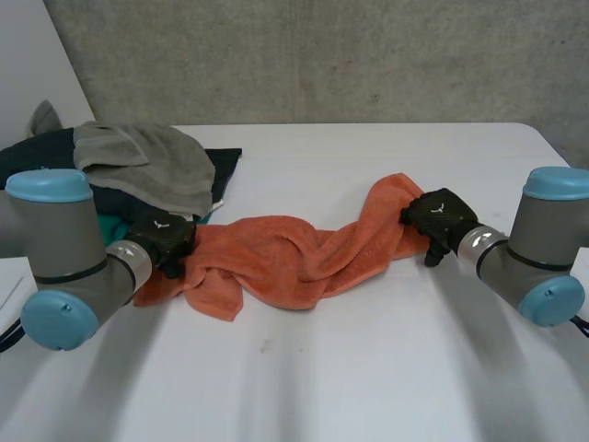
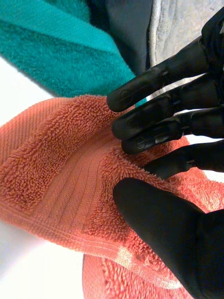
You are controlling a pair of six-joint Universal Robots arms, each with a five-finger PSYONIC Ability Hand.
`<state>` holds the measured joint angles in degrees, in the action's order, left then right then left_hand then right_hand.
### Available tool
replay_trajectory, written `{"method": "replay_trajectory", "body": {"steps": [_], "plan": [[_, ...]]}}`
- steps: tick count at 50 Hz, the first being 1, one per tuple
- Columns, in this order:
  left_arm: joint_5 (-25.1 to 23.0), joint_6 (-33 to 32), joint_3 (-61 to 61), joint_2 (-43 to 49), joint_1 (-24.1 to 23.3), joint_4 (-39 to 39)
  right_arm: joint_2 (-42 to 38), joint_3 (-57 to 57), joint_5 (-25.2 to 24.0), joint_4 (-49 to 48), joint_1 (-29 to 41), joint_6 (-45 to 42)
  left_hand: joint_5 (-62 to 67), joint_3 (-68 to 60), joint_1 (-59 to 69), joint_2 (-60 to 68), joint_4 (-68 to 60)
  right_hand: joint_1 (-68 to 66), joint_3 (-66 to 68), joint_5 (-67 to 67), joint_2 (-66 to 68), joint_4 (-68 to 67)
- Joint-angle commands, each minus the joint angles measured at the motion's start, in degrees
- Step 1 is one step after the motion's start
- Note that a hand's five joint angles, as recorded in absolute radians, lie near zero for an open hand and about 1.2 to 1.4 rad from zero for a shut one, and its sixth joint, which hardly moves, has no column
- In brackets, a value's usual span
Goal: Fold the laundry.
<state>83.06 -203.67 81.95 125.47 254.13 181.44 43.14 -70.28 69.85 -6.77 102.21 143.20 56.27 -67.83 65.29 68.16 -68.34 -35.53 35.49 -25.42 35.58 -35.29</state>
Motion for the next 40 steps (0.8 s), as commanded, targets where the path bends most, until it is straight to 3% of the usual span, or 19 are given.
{"method": "replay_trajectory", "body": {"steps": [1,8,13,20,24,29,36,40], "plan": [[0.4,0.0,0.1,-0.7,0.2,0.0,-1.2,2.1,-0.2,-1.4,0.7,1.5,13.7,-12.2,14.7,11.8,-11.7,-11.1,11.2,-11.2,11.1,-11.4],[0.4,0.1,0.4,-0.9,1.1,-0.2,-3.6,4.4,0.3,-3.3,1.1,2.4,13.7,-12.2,14.7,11.8,-11.7,-13.5,13.5,-13.6,13.4,-13.7],[0.6,0.7,0.4,-2.6,1.6,-1.3,-4.6,6.7,0.5,-3.3,1.1,3.2,13.7,-12.2,14.7,11.8,-11.7,-44.4,44.5,-44.5,44.4,-44.7],[0.3,3.7,0.1,-9.2,1.4,-4.7,-0.3,7.2,0.5,-1.5,-0.2,6.7,13.7,-12.2,14.7,11.8,-11.7,-44.5,44.5,-44.6,44.4,-44.7],[0.1,6.3,-0.3,-15.3,0.8,-8.7,5.8,6.8,0.6,3.1,-2.5,7.4,13.7,-12.2,14.7,11.8,-11.7,-44.5,44.5,-44.6,44.4,-44.7],[-2.0,7.5,-1.2,-25.8,0.7,-14.7,19.7,6.9,-0.9,17.5,-7.2,4.9,13.7,-12.2,14.7,11.8,-11.7,-44.5,44.5,-44.6,44.4,-44.7],[-3.1,6.6,-7.6,-37.7,0.9,-20.3,37.3,10.9,-1.6,29.5,-13.6,3.2,13.7,-12.2,14.7,11.8,-11.7,-44.5,44.5,-44.6,44.4,-44.7],[-2.2,6.1,-11.8,-39.1,1.8,-24.2,39.7,12.2,-3.6,34.8,-16.0,2.3,13.7,-12.2,14.7,11.8,-11.7,-44.5,44.5,-44.6,44.4,-44.7]]}}
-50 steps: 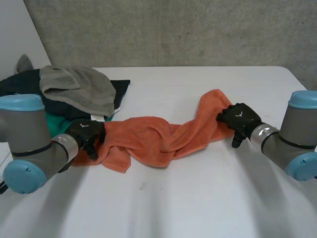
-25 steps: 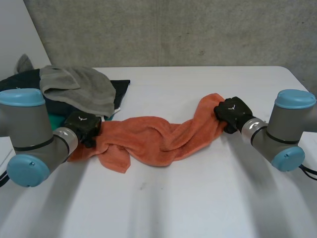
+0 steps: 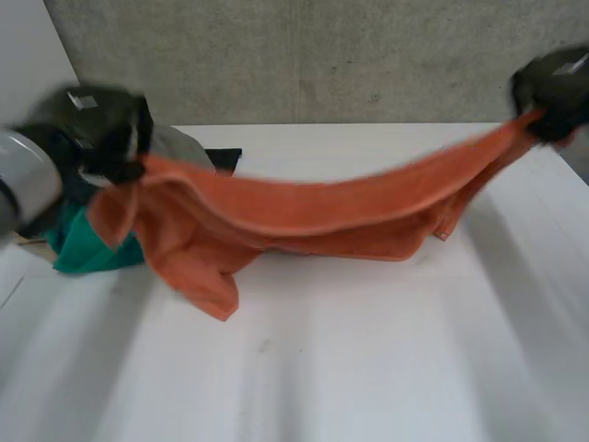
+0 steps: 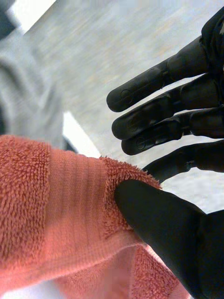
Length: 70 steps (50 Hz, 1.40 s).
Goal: Fold the laundry.
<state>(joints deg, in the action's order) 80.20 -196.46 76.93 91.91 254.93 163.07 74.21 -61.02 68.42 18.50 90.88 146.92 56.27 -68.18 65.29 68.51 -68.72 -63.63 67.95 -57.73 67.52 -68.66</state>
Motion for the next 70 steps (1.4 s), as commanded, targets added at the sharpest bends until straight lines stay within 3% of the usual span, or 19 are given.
{"method": "replay_trajectory", "body": {"steps": [1,5,10,15,21,26,30,37,44,50,57,65,70], "plan": [[0.6,-1.3,-7.3,-5.2,1.2,-6.5,8.5,2.9,-2.7,10.3,-4.8,-1.9,13.7,-11.8,14.7,11.5,-11.3,-16.4,12.0,-12.3,12.5,-11.3],[0.7,-3.0,-8.9,0.7,1.7,-8.9,5.0,2.4,-3.3,12.3,-3.6,-4.9,13.7,-11.8,14.7,11.5,-11.3,-16.4,12.0,-12.3,12.5,-11.3],[0.6,-5.9,-10.5,11.3,0.0,-8.6,-2.9,2.6,0.5,12.8,-1.9,-8.5,13.7,-11.8,14.7,11.5,-11.3,-16.4,12.0,-12.3,12.5,-11.3],[1.8,-10.0,-18.7,25.1,-2.5,-2.7,-12.4,7.0,4.8,8.4,1.0,-7.0,13.7,-11.8,14.7,11.5,-11.3,-16.4,12.0,-12.3,12.5,-11.3],[3.6,-9.0,-36.7,36.4,-3.7,8.7,-19.6,16.8,9.5,-11.4,2.7,4.8,13.7,-11.8,14.7,11.5,-11.3,-16.4,12.0,-12.3,12.5,-11.3],[2.1,-4.7,-41.8,34.9,-4.9,25.1,-17.3,15.6,10.4,-39.1,2.5,17.0,13.7,-11.8,14.7,11.5,-11.3,-16.4,12.0,-12.3,12.5,-11.3],[2.8,-1.9,-39.9,31.9,-5.3,32.5,-15.1,13.0,11.3,-47.8,1.8,19.4,13.7,-11.8,14.7,11.5,-11.3,-16.4,12.0,-12.3,12.5,-11.3],[3.8,-1.2,-38.2,30.9,-4.9,29.7,-15.2,12.8,10.1,-40.7,2.1,18.2,13.7,-11.8,14.7,11.5,-11.3,-16.4,12.0,-12.3,12.5,-11.3],[1.5,-1.1,-29.7,30.6,-4.4,27.1,-15.9,8.4,9.0,-35.0,1.6,16.0,13.7,-11.8,14.7,11.5,-11.3,-16.4,12.0,-12.3,12.5,-11.3],[-1.4,-1.7,-18.8,32.1,-4.4,25.9,-18.3,1.9,6.2,-30.8,1.6,10.5,13.7,-11.8,14.7,11.5,-11.3,-16.4,12.0,-12.3,12.5,-11.3],[1.0,-5.9,-10.0,35.5,-4.4,21.9,-22.6,-3.2,5.1,-23.6,1.8,2.1,13.7,-11.8,14.7,11.5,-11.3,-16.4,12.0,-12.3,12.5,-11.3],[1.6,-9.3,-1.5,30.7,-5.7,12.5,-21.7,-7.9,6.8,-3.7,-1.1,-11.5,13.7,-11.8,14.7,11.5,-11.3,-16.4,12.0,-12.3,12.5,-11.3],[3.6,-16.0,5.0,22.6,-6.5,-0.2,-13.3,-16.9,7.6,12.1,-5.7,-21.2,13.7,-11.8,14.7,11.5,-11.3,-16.4,12.0,-12.3,12.5,-11.3]]}}
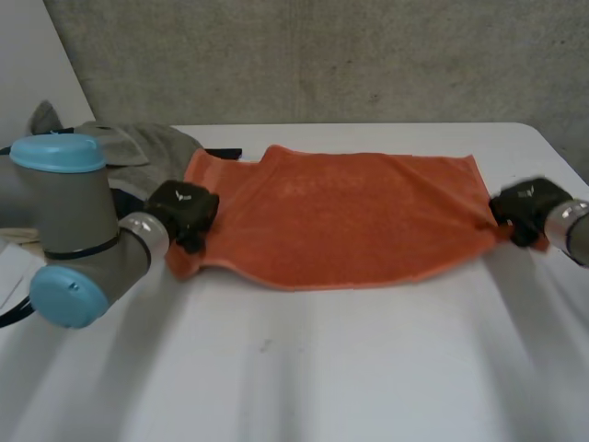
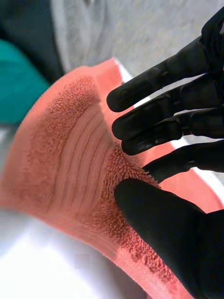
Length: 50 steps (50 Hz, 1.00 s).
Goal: Fold the laundry.
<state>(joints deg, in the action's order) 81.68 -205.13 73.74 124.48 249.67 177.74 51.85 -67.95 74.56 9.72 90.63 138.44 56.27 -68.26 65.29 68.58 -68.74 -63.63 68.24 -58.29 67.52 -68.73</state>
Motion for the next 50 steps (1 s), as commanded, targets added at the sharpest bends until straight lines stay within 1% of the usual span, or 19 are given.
{"method": "replay_trajectory", "body": {"steps": [1,3,4,6,8,10,15,23,27,35,36,37,38,39,40,42,44,48,50], "plan": [[3.0,-8.8,9.3,-11.3,-1.2,-17.1,10.6,-11.7,1.6,23.0,-6.4,-14.5,13.7,-11.7,14.7,11.4,-11.3,-16.4,11.8,-11.7,12.5,-11.3],[4.6,-11.4,11.8,-13.9,-1.2,-21.1,13.6,-15.3,1.3,26.3,-8.4,-18.9,13.7,-11.7,14.7,11.4,-11.3,-16.4,11.8,-11.7,12.5,-11.3],[5.9,-13.8,13.7,-16.1,-1.2,-24.7,16.5,-18.4,1.0,27.8,-10.5,-23.6,13.7,-11.7,14.7,11.4,-11.3,-16.4,11.8,-11.7,12.5,-11.3],[6.7,-15.8,15.3,-17.9,-1.4,-27.5,19.2,-21.0,0.4,27.7,-12.5,-28.5,13.7,-11.7,14.7,11.4,-11.3,-16.4,11.8,-11.7,12.5,-11.3],[6.4,-18.2,16.6,-18.8,-1.7,-29.1,21.5,-22.8,-0.3,26.2,-13.7,-32.6,13.7,-11.7,14.7,11.4,-11.3,-16.4,11.8,-11.7,12.5,-11.3],[6.0,-18.9,16.4,-18.6,-2.1,-28.2,21.5,-22.9,-0.6,25.1,-13.7,-32.2,13.7,-11.7,14.7,11.4,-11.3,-16.4,11.8,-11.7,12.5,-11.3],[6.2,-18.4,11.0,-13.2,-3.5,-21.3,17.4,-19.2,-0.6,21.1,-11.6,-27.0,13.7,-11.7,14.7,11.4,-11.3,-16.4,11.8,-11.7,12.5,-11.3],[7.3,-15.8,-7.8,1.5,-5.3,-8.6,4.7,-3.8,1.1,9.1,-6.2,-8.2,13.7,-11.7,14.7,11.4,-11.3,-16.4,11.8,-11.7,12.5,-11.3],[7.8,-15.8,-16.2,8.7,-6.0,-6.2,0.5,0.0,1.0,3.1,-4.2,-3.9,13.7,-11.7,14.7,11.4,-11.3,-16.4,11.8,-11.7,12.5,-11.3],[11.2,-17.5,-29.2,19.5,-6.7,-6.9,-7.3,5.5,1.9,-9.1,-0.5,-0.9,13.7,-11.7,14.7,11.4,-11.3,-16.4,11.8,-11.7,12.5,-11.3],[11.2,-17.7,-30.0,20.1,-6.7,-6.8,-8.1,6.1,2.3,-10.0,-0.2,-0.8,13.7,-11.7,14.7,11.4,-11.3,-7.2,2.6,-2.5,3.3,-2.1],[11.4,-17.6,-30.7,20.6,-6.7,-6.6,-8.9,6.8,3.0,-10.6,0.1,-0.7,13.7,-11.7,14.7,11.4,-11.3,20.0,-24.7,24.7,-23.9,25.1],[11.4,-17.6,-31.3,21.0,-6.8,-6.4,-10.4,8.1,5.4,-10.9,0.6,-0.9,-18.7,20.7,-17.7,-21.0,21.2,53.6,-58.2,58.3,-57.5,58.7],[11.3,-17.5,-31.3,20.9,-7.0,-6.2,-11.0,8.9,6.7,-10.9,0.9,-1.1,-43.0,45.0,-42.0,-45.3,45.5,53.6,-58.2,58.3,-57.5,58.7],[11.1,-17.3,-31.1,20.7,-7.3,-5.9,-11.5,9.7,8.3,-10.9,1.1,-1.0,-56.3,58.3,-55.3,-58.6,58.7,53.6,-58.2,58.3,-57.5,58.7],[10.6,-16.8,-30.1,19.1,-8.1,-4.3,-12.0,11.3,12.2,-10.4,1.5,-0.6,-56.3,58.3,-55.3,-58.6,58.7,53.6,-58.2,58.3,-57.5,58.7],[10.6,-16.5,-29.0,17.4,-8.2,-2.8,-11.3,11.3,13.7,-9.5,1.5,0.1,-56.3,58.3,-55.3,-58.6,58.7,53.6,-58.2,58.3,-57.5,58.7],[10.2,-15.7,-22.9,11.6,-8.2,-0.3,-7.2,8.8,11.5,-7.3,0.6,3.0,-56.3,58.3,-55.3,-58.6,58.7,53.6,-58.2,58.3,-57.5,58.7],[9.8,-16.0,-17.8,8.0,-8.2,0.1,-4.3,6.3,8.0,-5.8,-0.3,4.1,-56.3,58.3,-55.3,-58.6,58.7,53.6,-58.2,58.3,-57.5,58.7]]}}
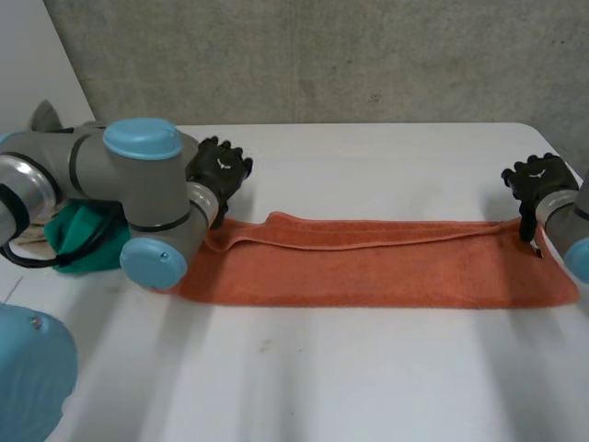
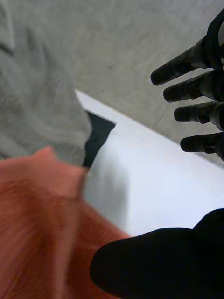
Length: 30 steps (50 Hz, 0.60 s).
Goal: Fold the laundry.
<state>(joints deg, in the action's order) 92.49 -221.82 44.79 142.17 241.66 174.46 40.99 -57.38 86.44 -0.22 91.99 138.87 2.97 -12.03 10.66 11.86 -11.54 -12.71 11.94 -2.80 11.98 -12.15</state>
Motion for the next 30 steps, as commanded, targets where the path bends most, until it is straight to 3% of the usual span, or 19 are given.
{"method": "replay_trajectory", "body": {"steps": [1,3,9,20,30], "plan": [[-1.3,0.5,12.7,-10.8,0.0,3.3,7.4,-5.3,-5.3,4.8,-1.9,3.7,-3.0,2.0,-0.7,-1.9,1.5,2.7,-1.9,2.8,-2.0,2.2],[-2.7,-0.1,16.9,-13.3,0.6,3.3,9.4,-7.3,-9.9,6.3,-2.9,2.6,-3.0,2.0,-0.7,-1.9,1.5,2.7,-1.9,2.8,-2.0,2.2],[-7.8,-1.1,20.8,-13.9,3.0,3.1,8.6,-8.8,-15.1,6.8,-4.1,-0.3,-3.0,2.0,-0.7,-1.9,1.5,2.7,-1.9,2.8,-2.0,2.2],[-5.5,-3.4,9.3,-1.0,5.6,5.2,-4.5,2.4,-11.7,2.1,-3.4,1.4,-3.0,2.0,-0.7,-1.9,1.5,2.7,-1.9,2.8,-2.0,2.2],[-5.6,-1.7,-8.8,10.4,7.8,16.0,-9.0,8.2,-8.7,-22.9,-2.1,14.1,-3.0,2.0,-0.7,-1.9,1.5,2.7,-1.9,2.8,-2.0,2.2]]}}
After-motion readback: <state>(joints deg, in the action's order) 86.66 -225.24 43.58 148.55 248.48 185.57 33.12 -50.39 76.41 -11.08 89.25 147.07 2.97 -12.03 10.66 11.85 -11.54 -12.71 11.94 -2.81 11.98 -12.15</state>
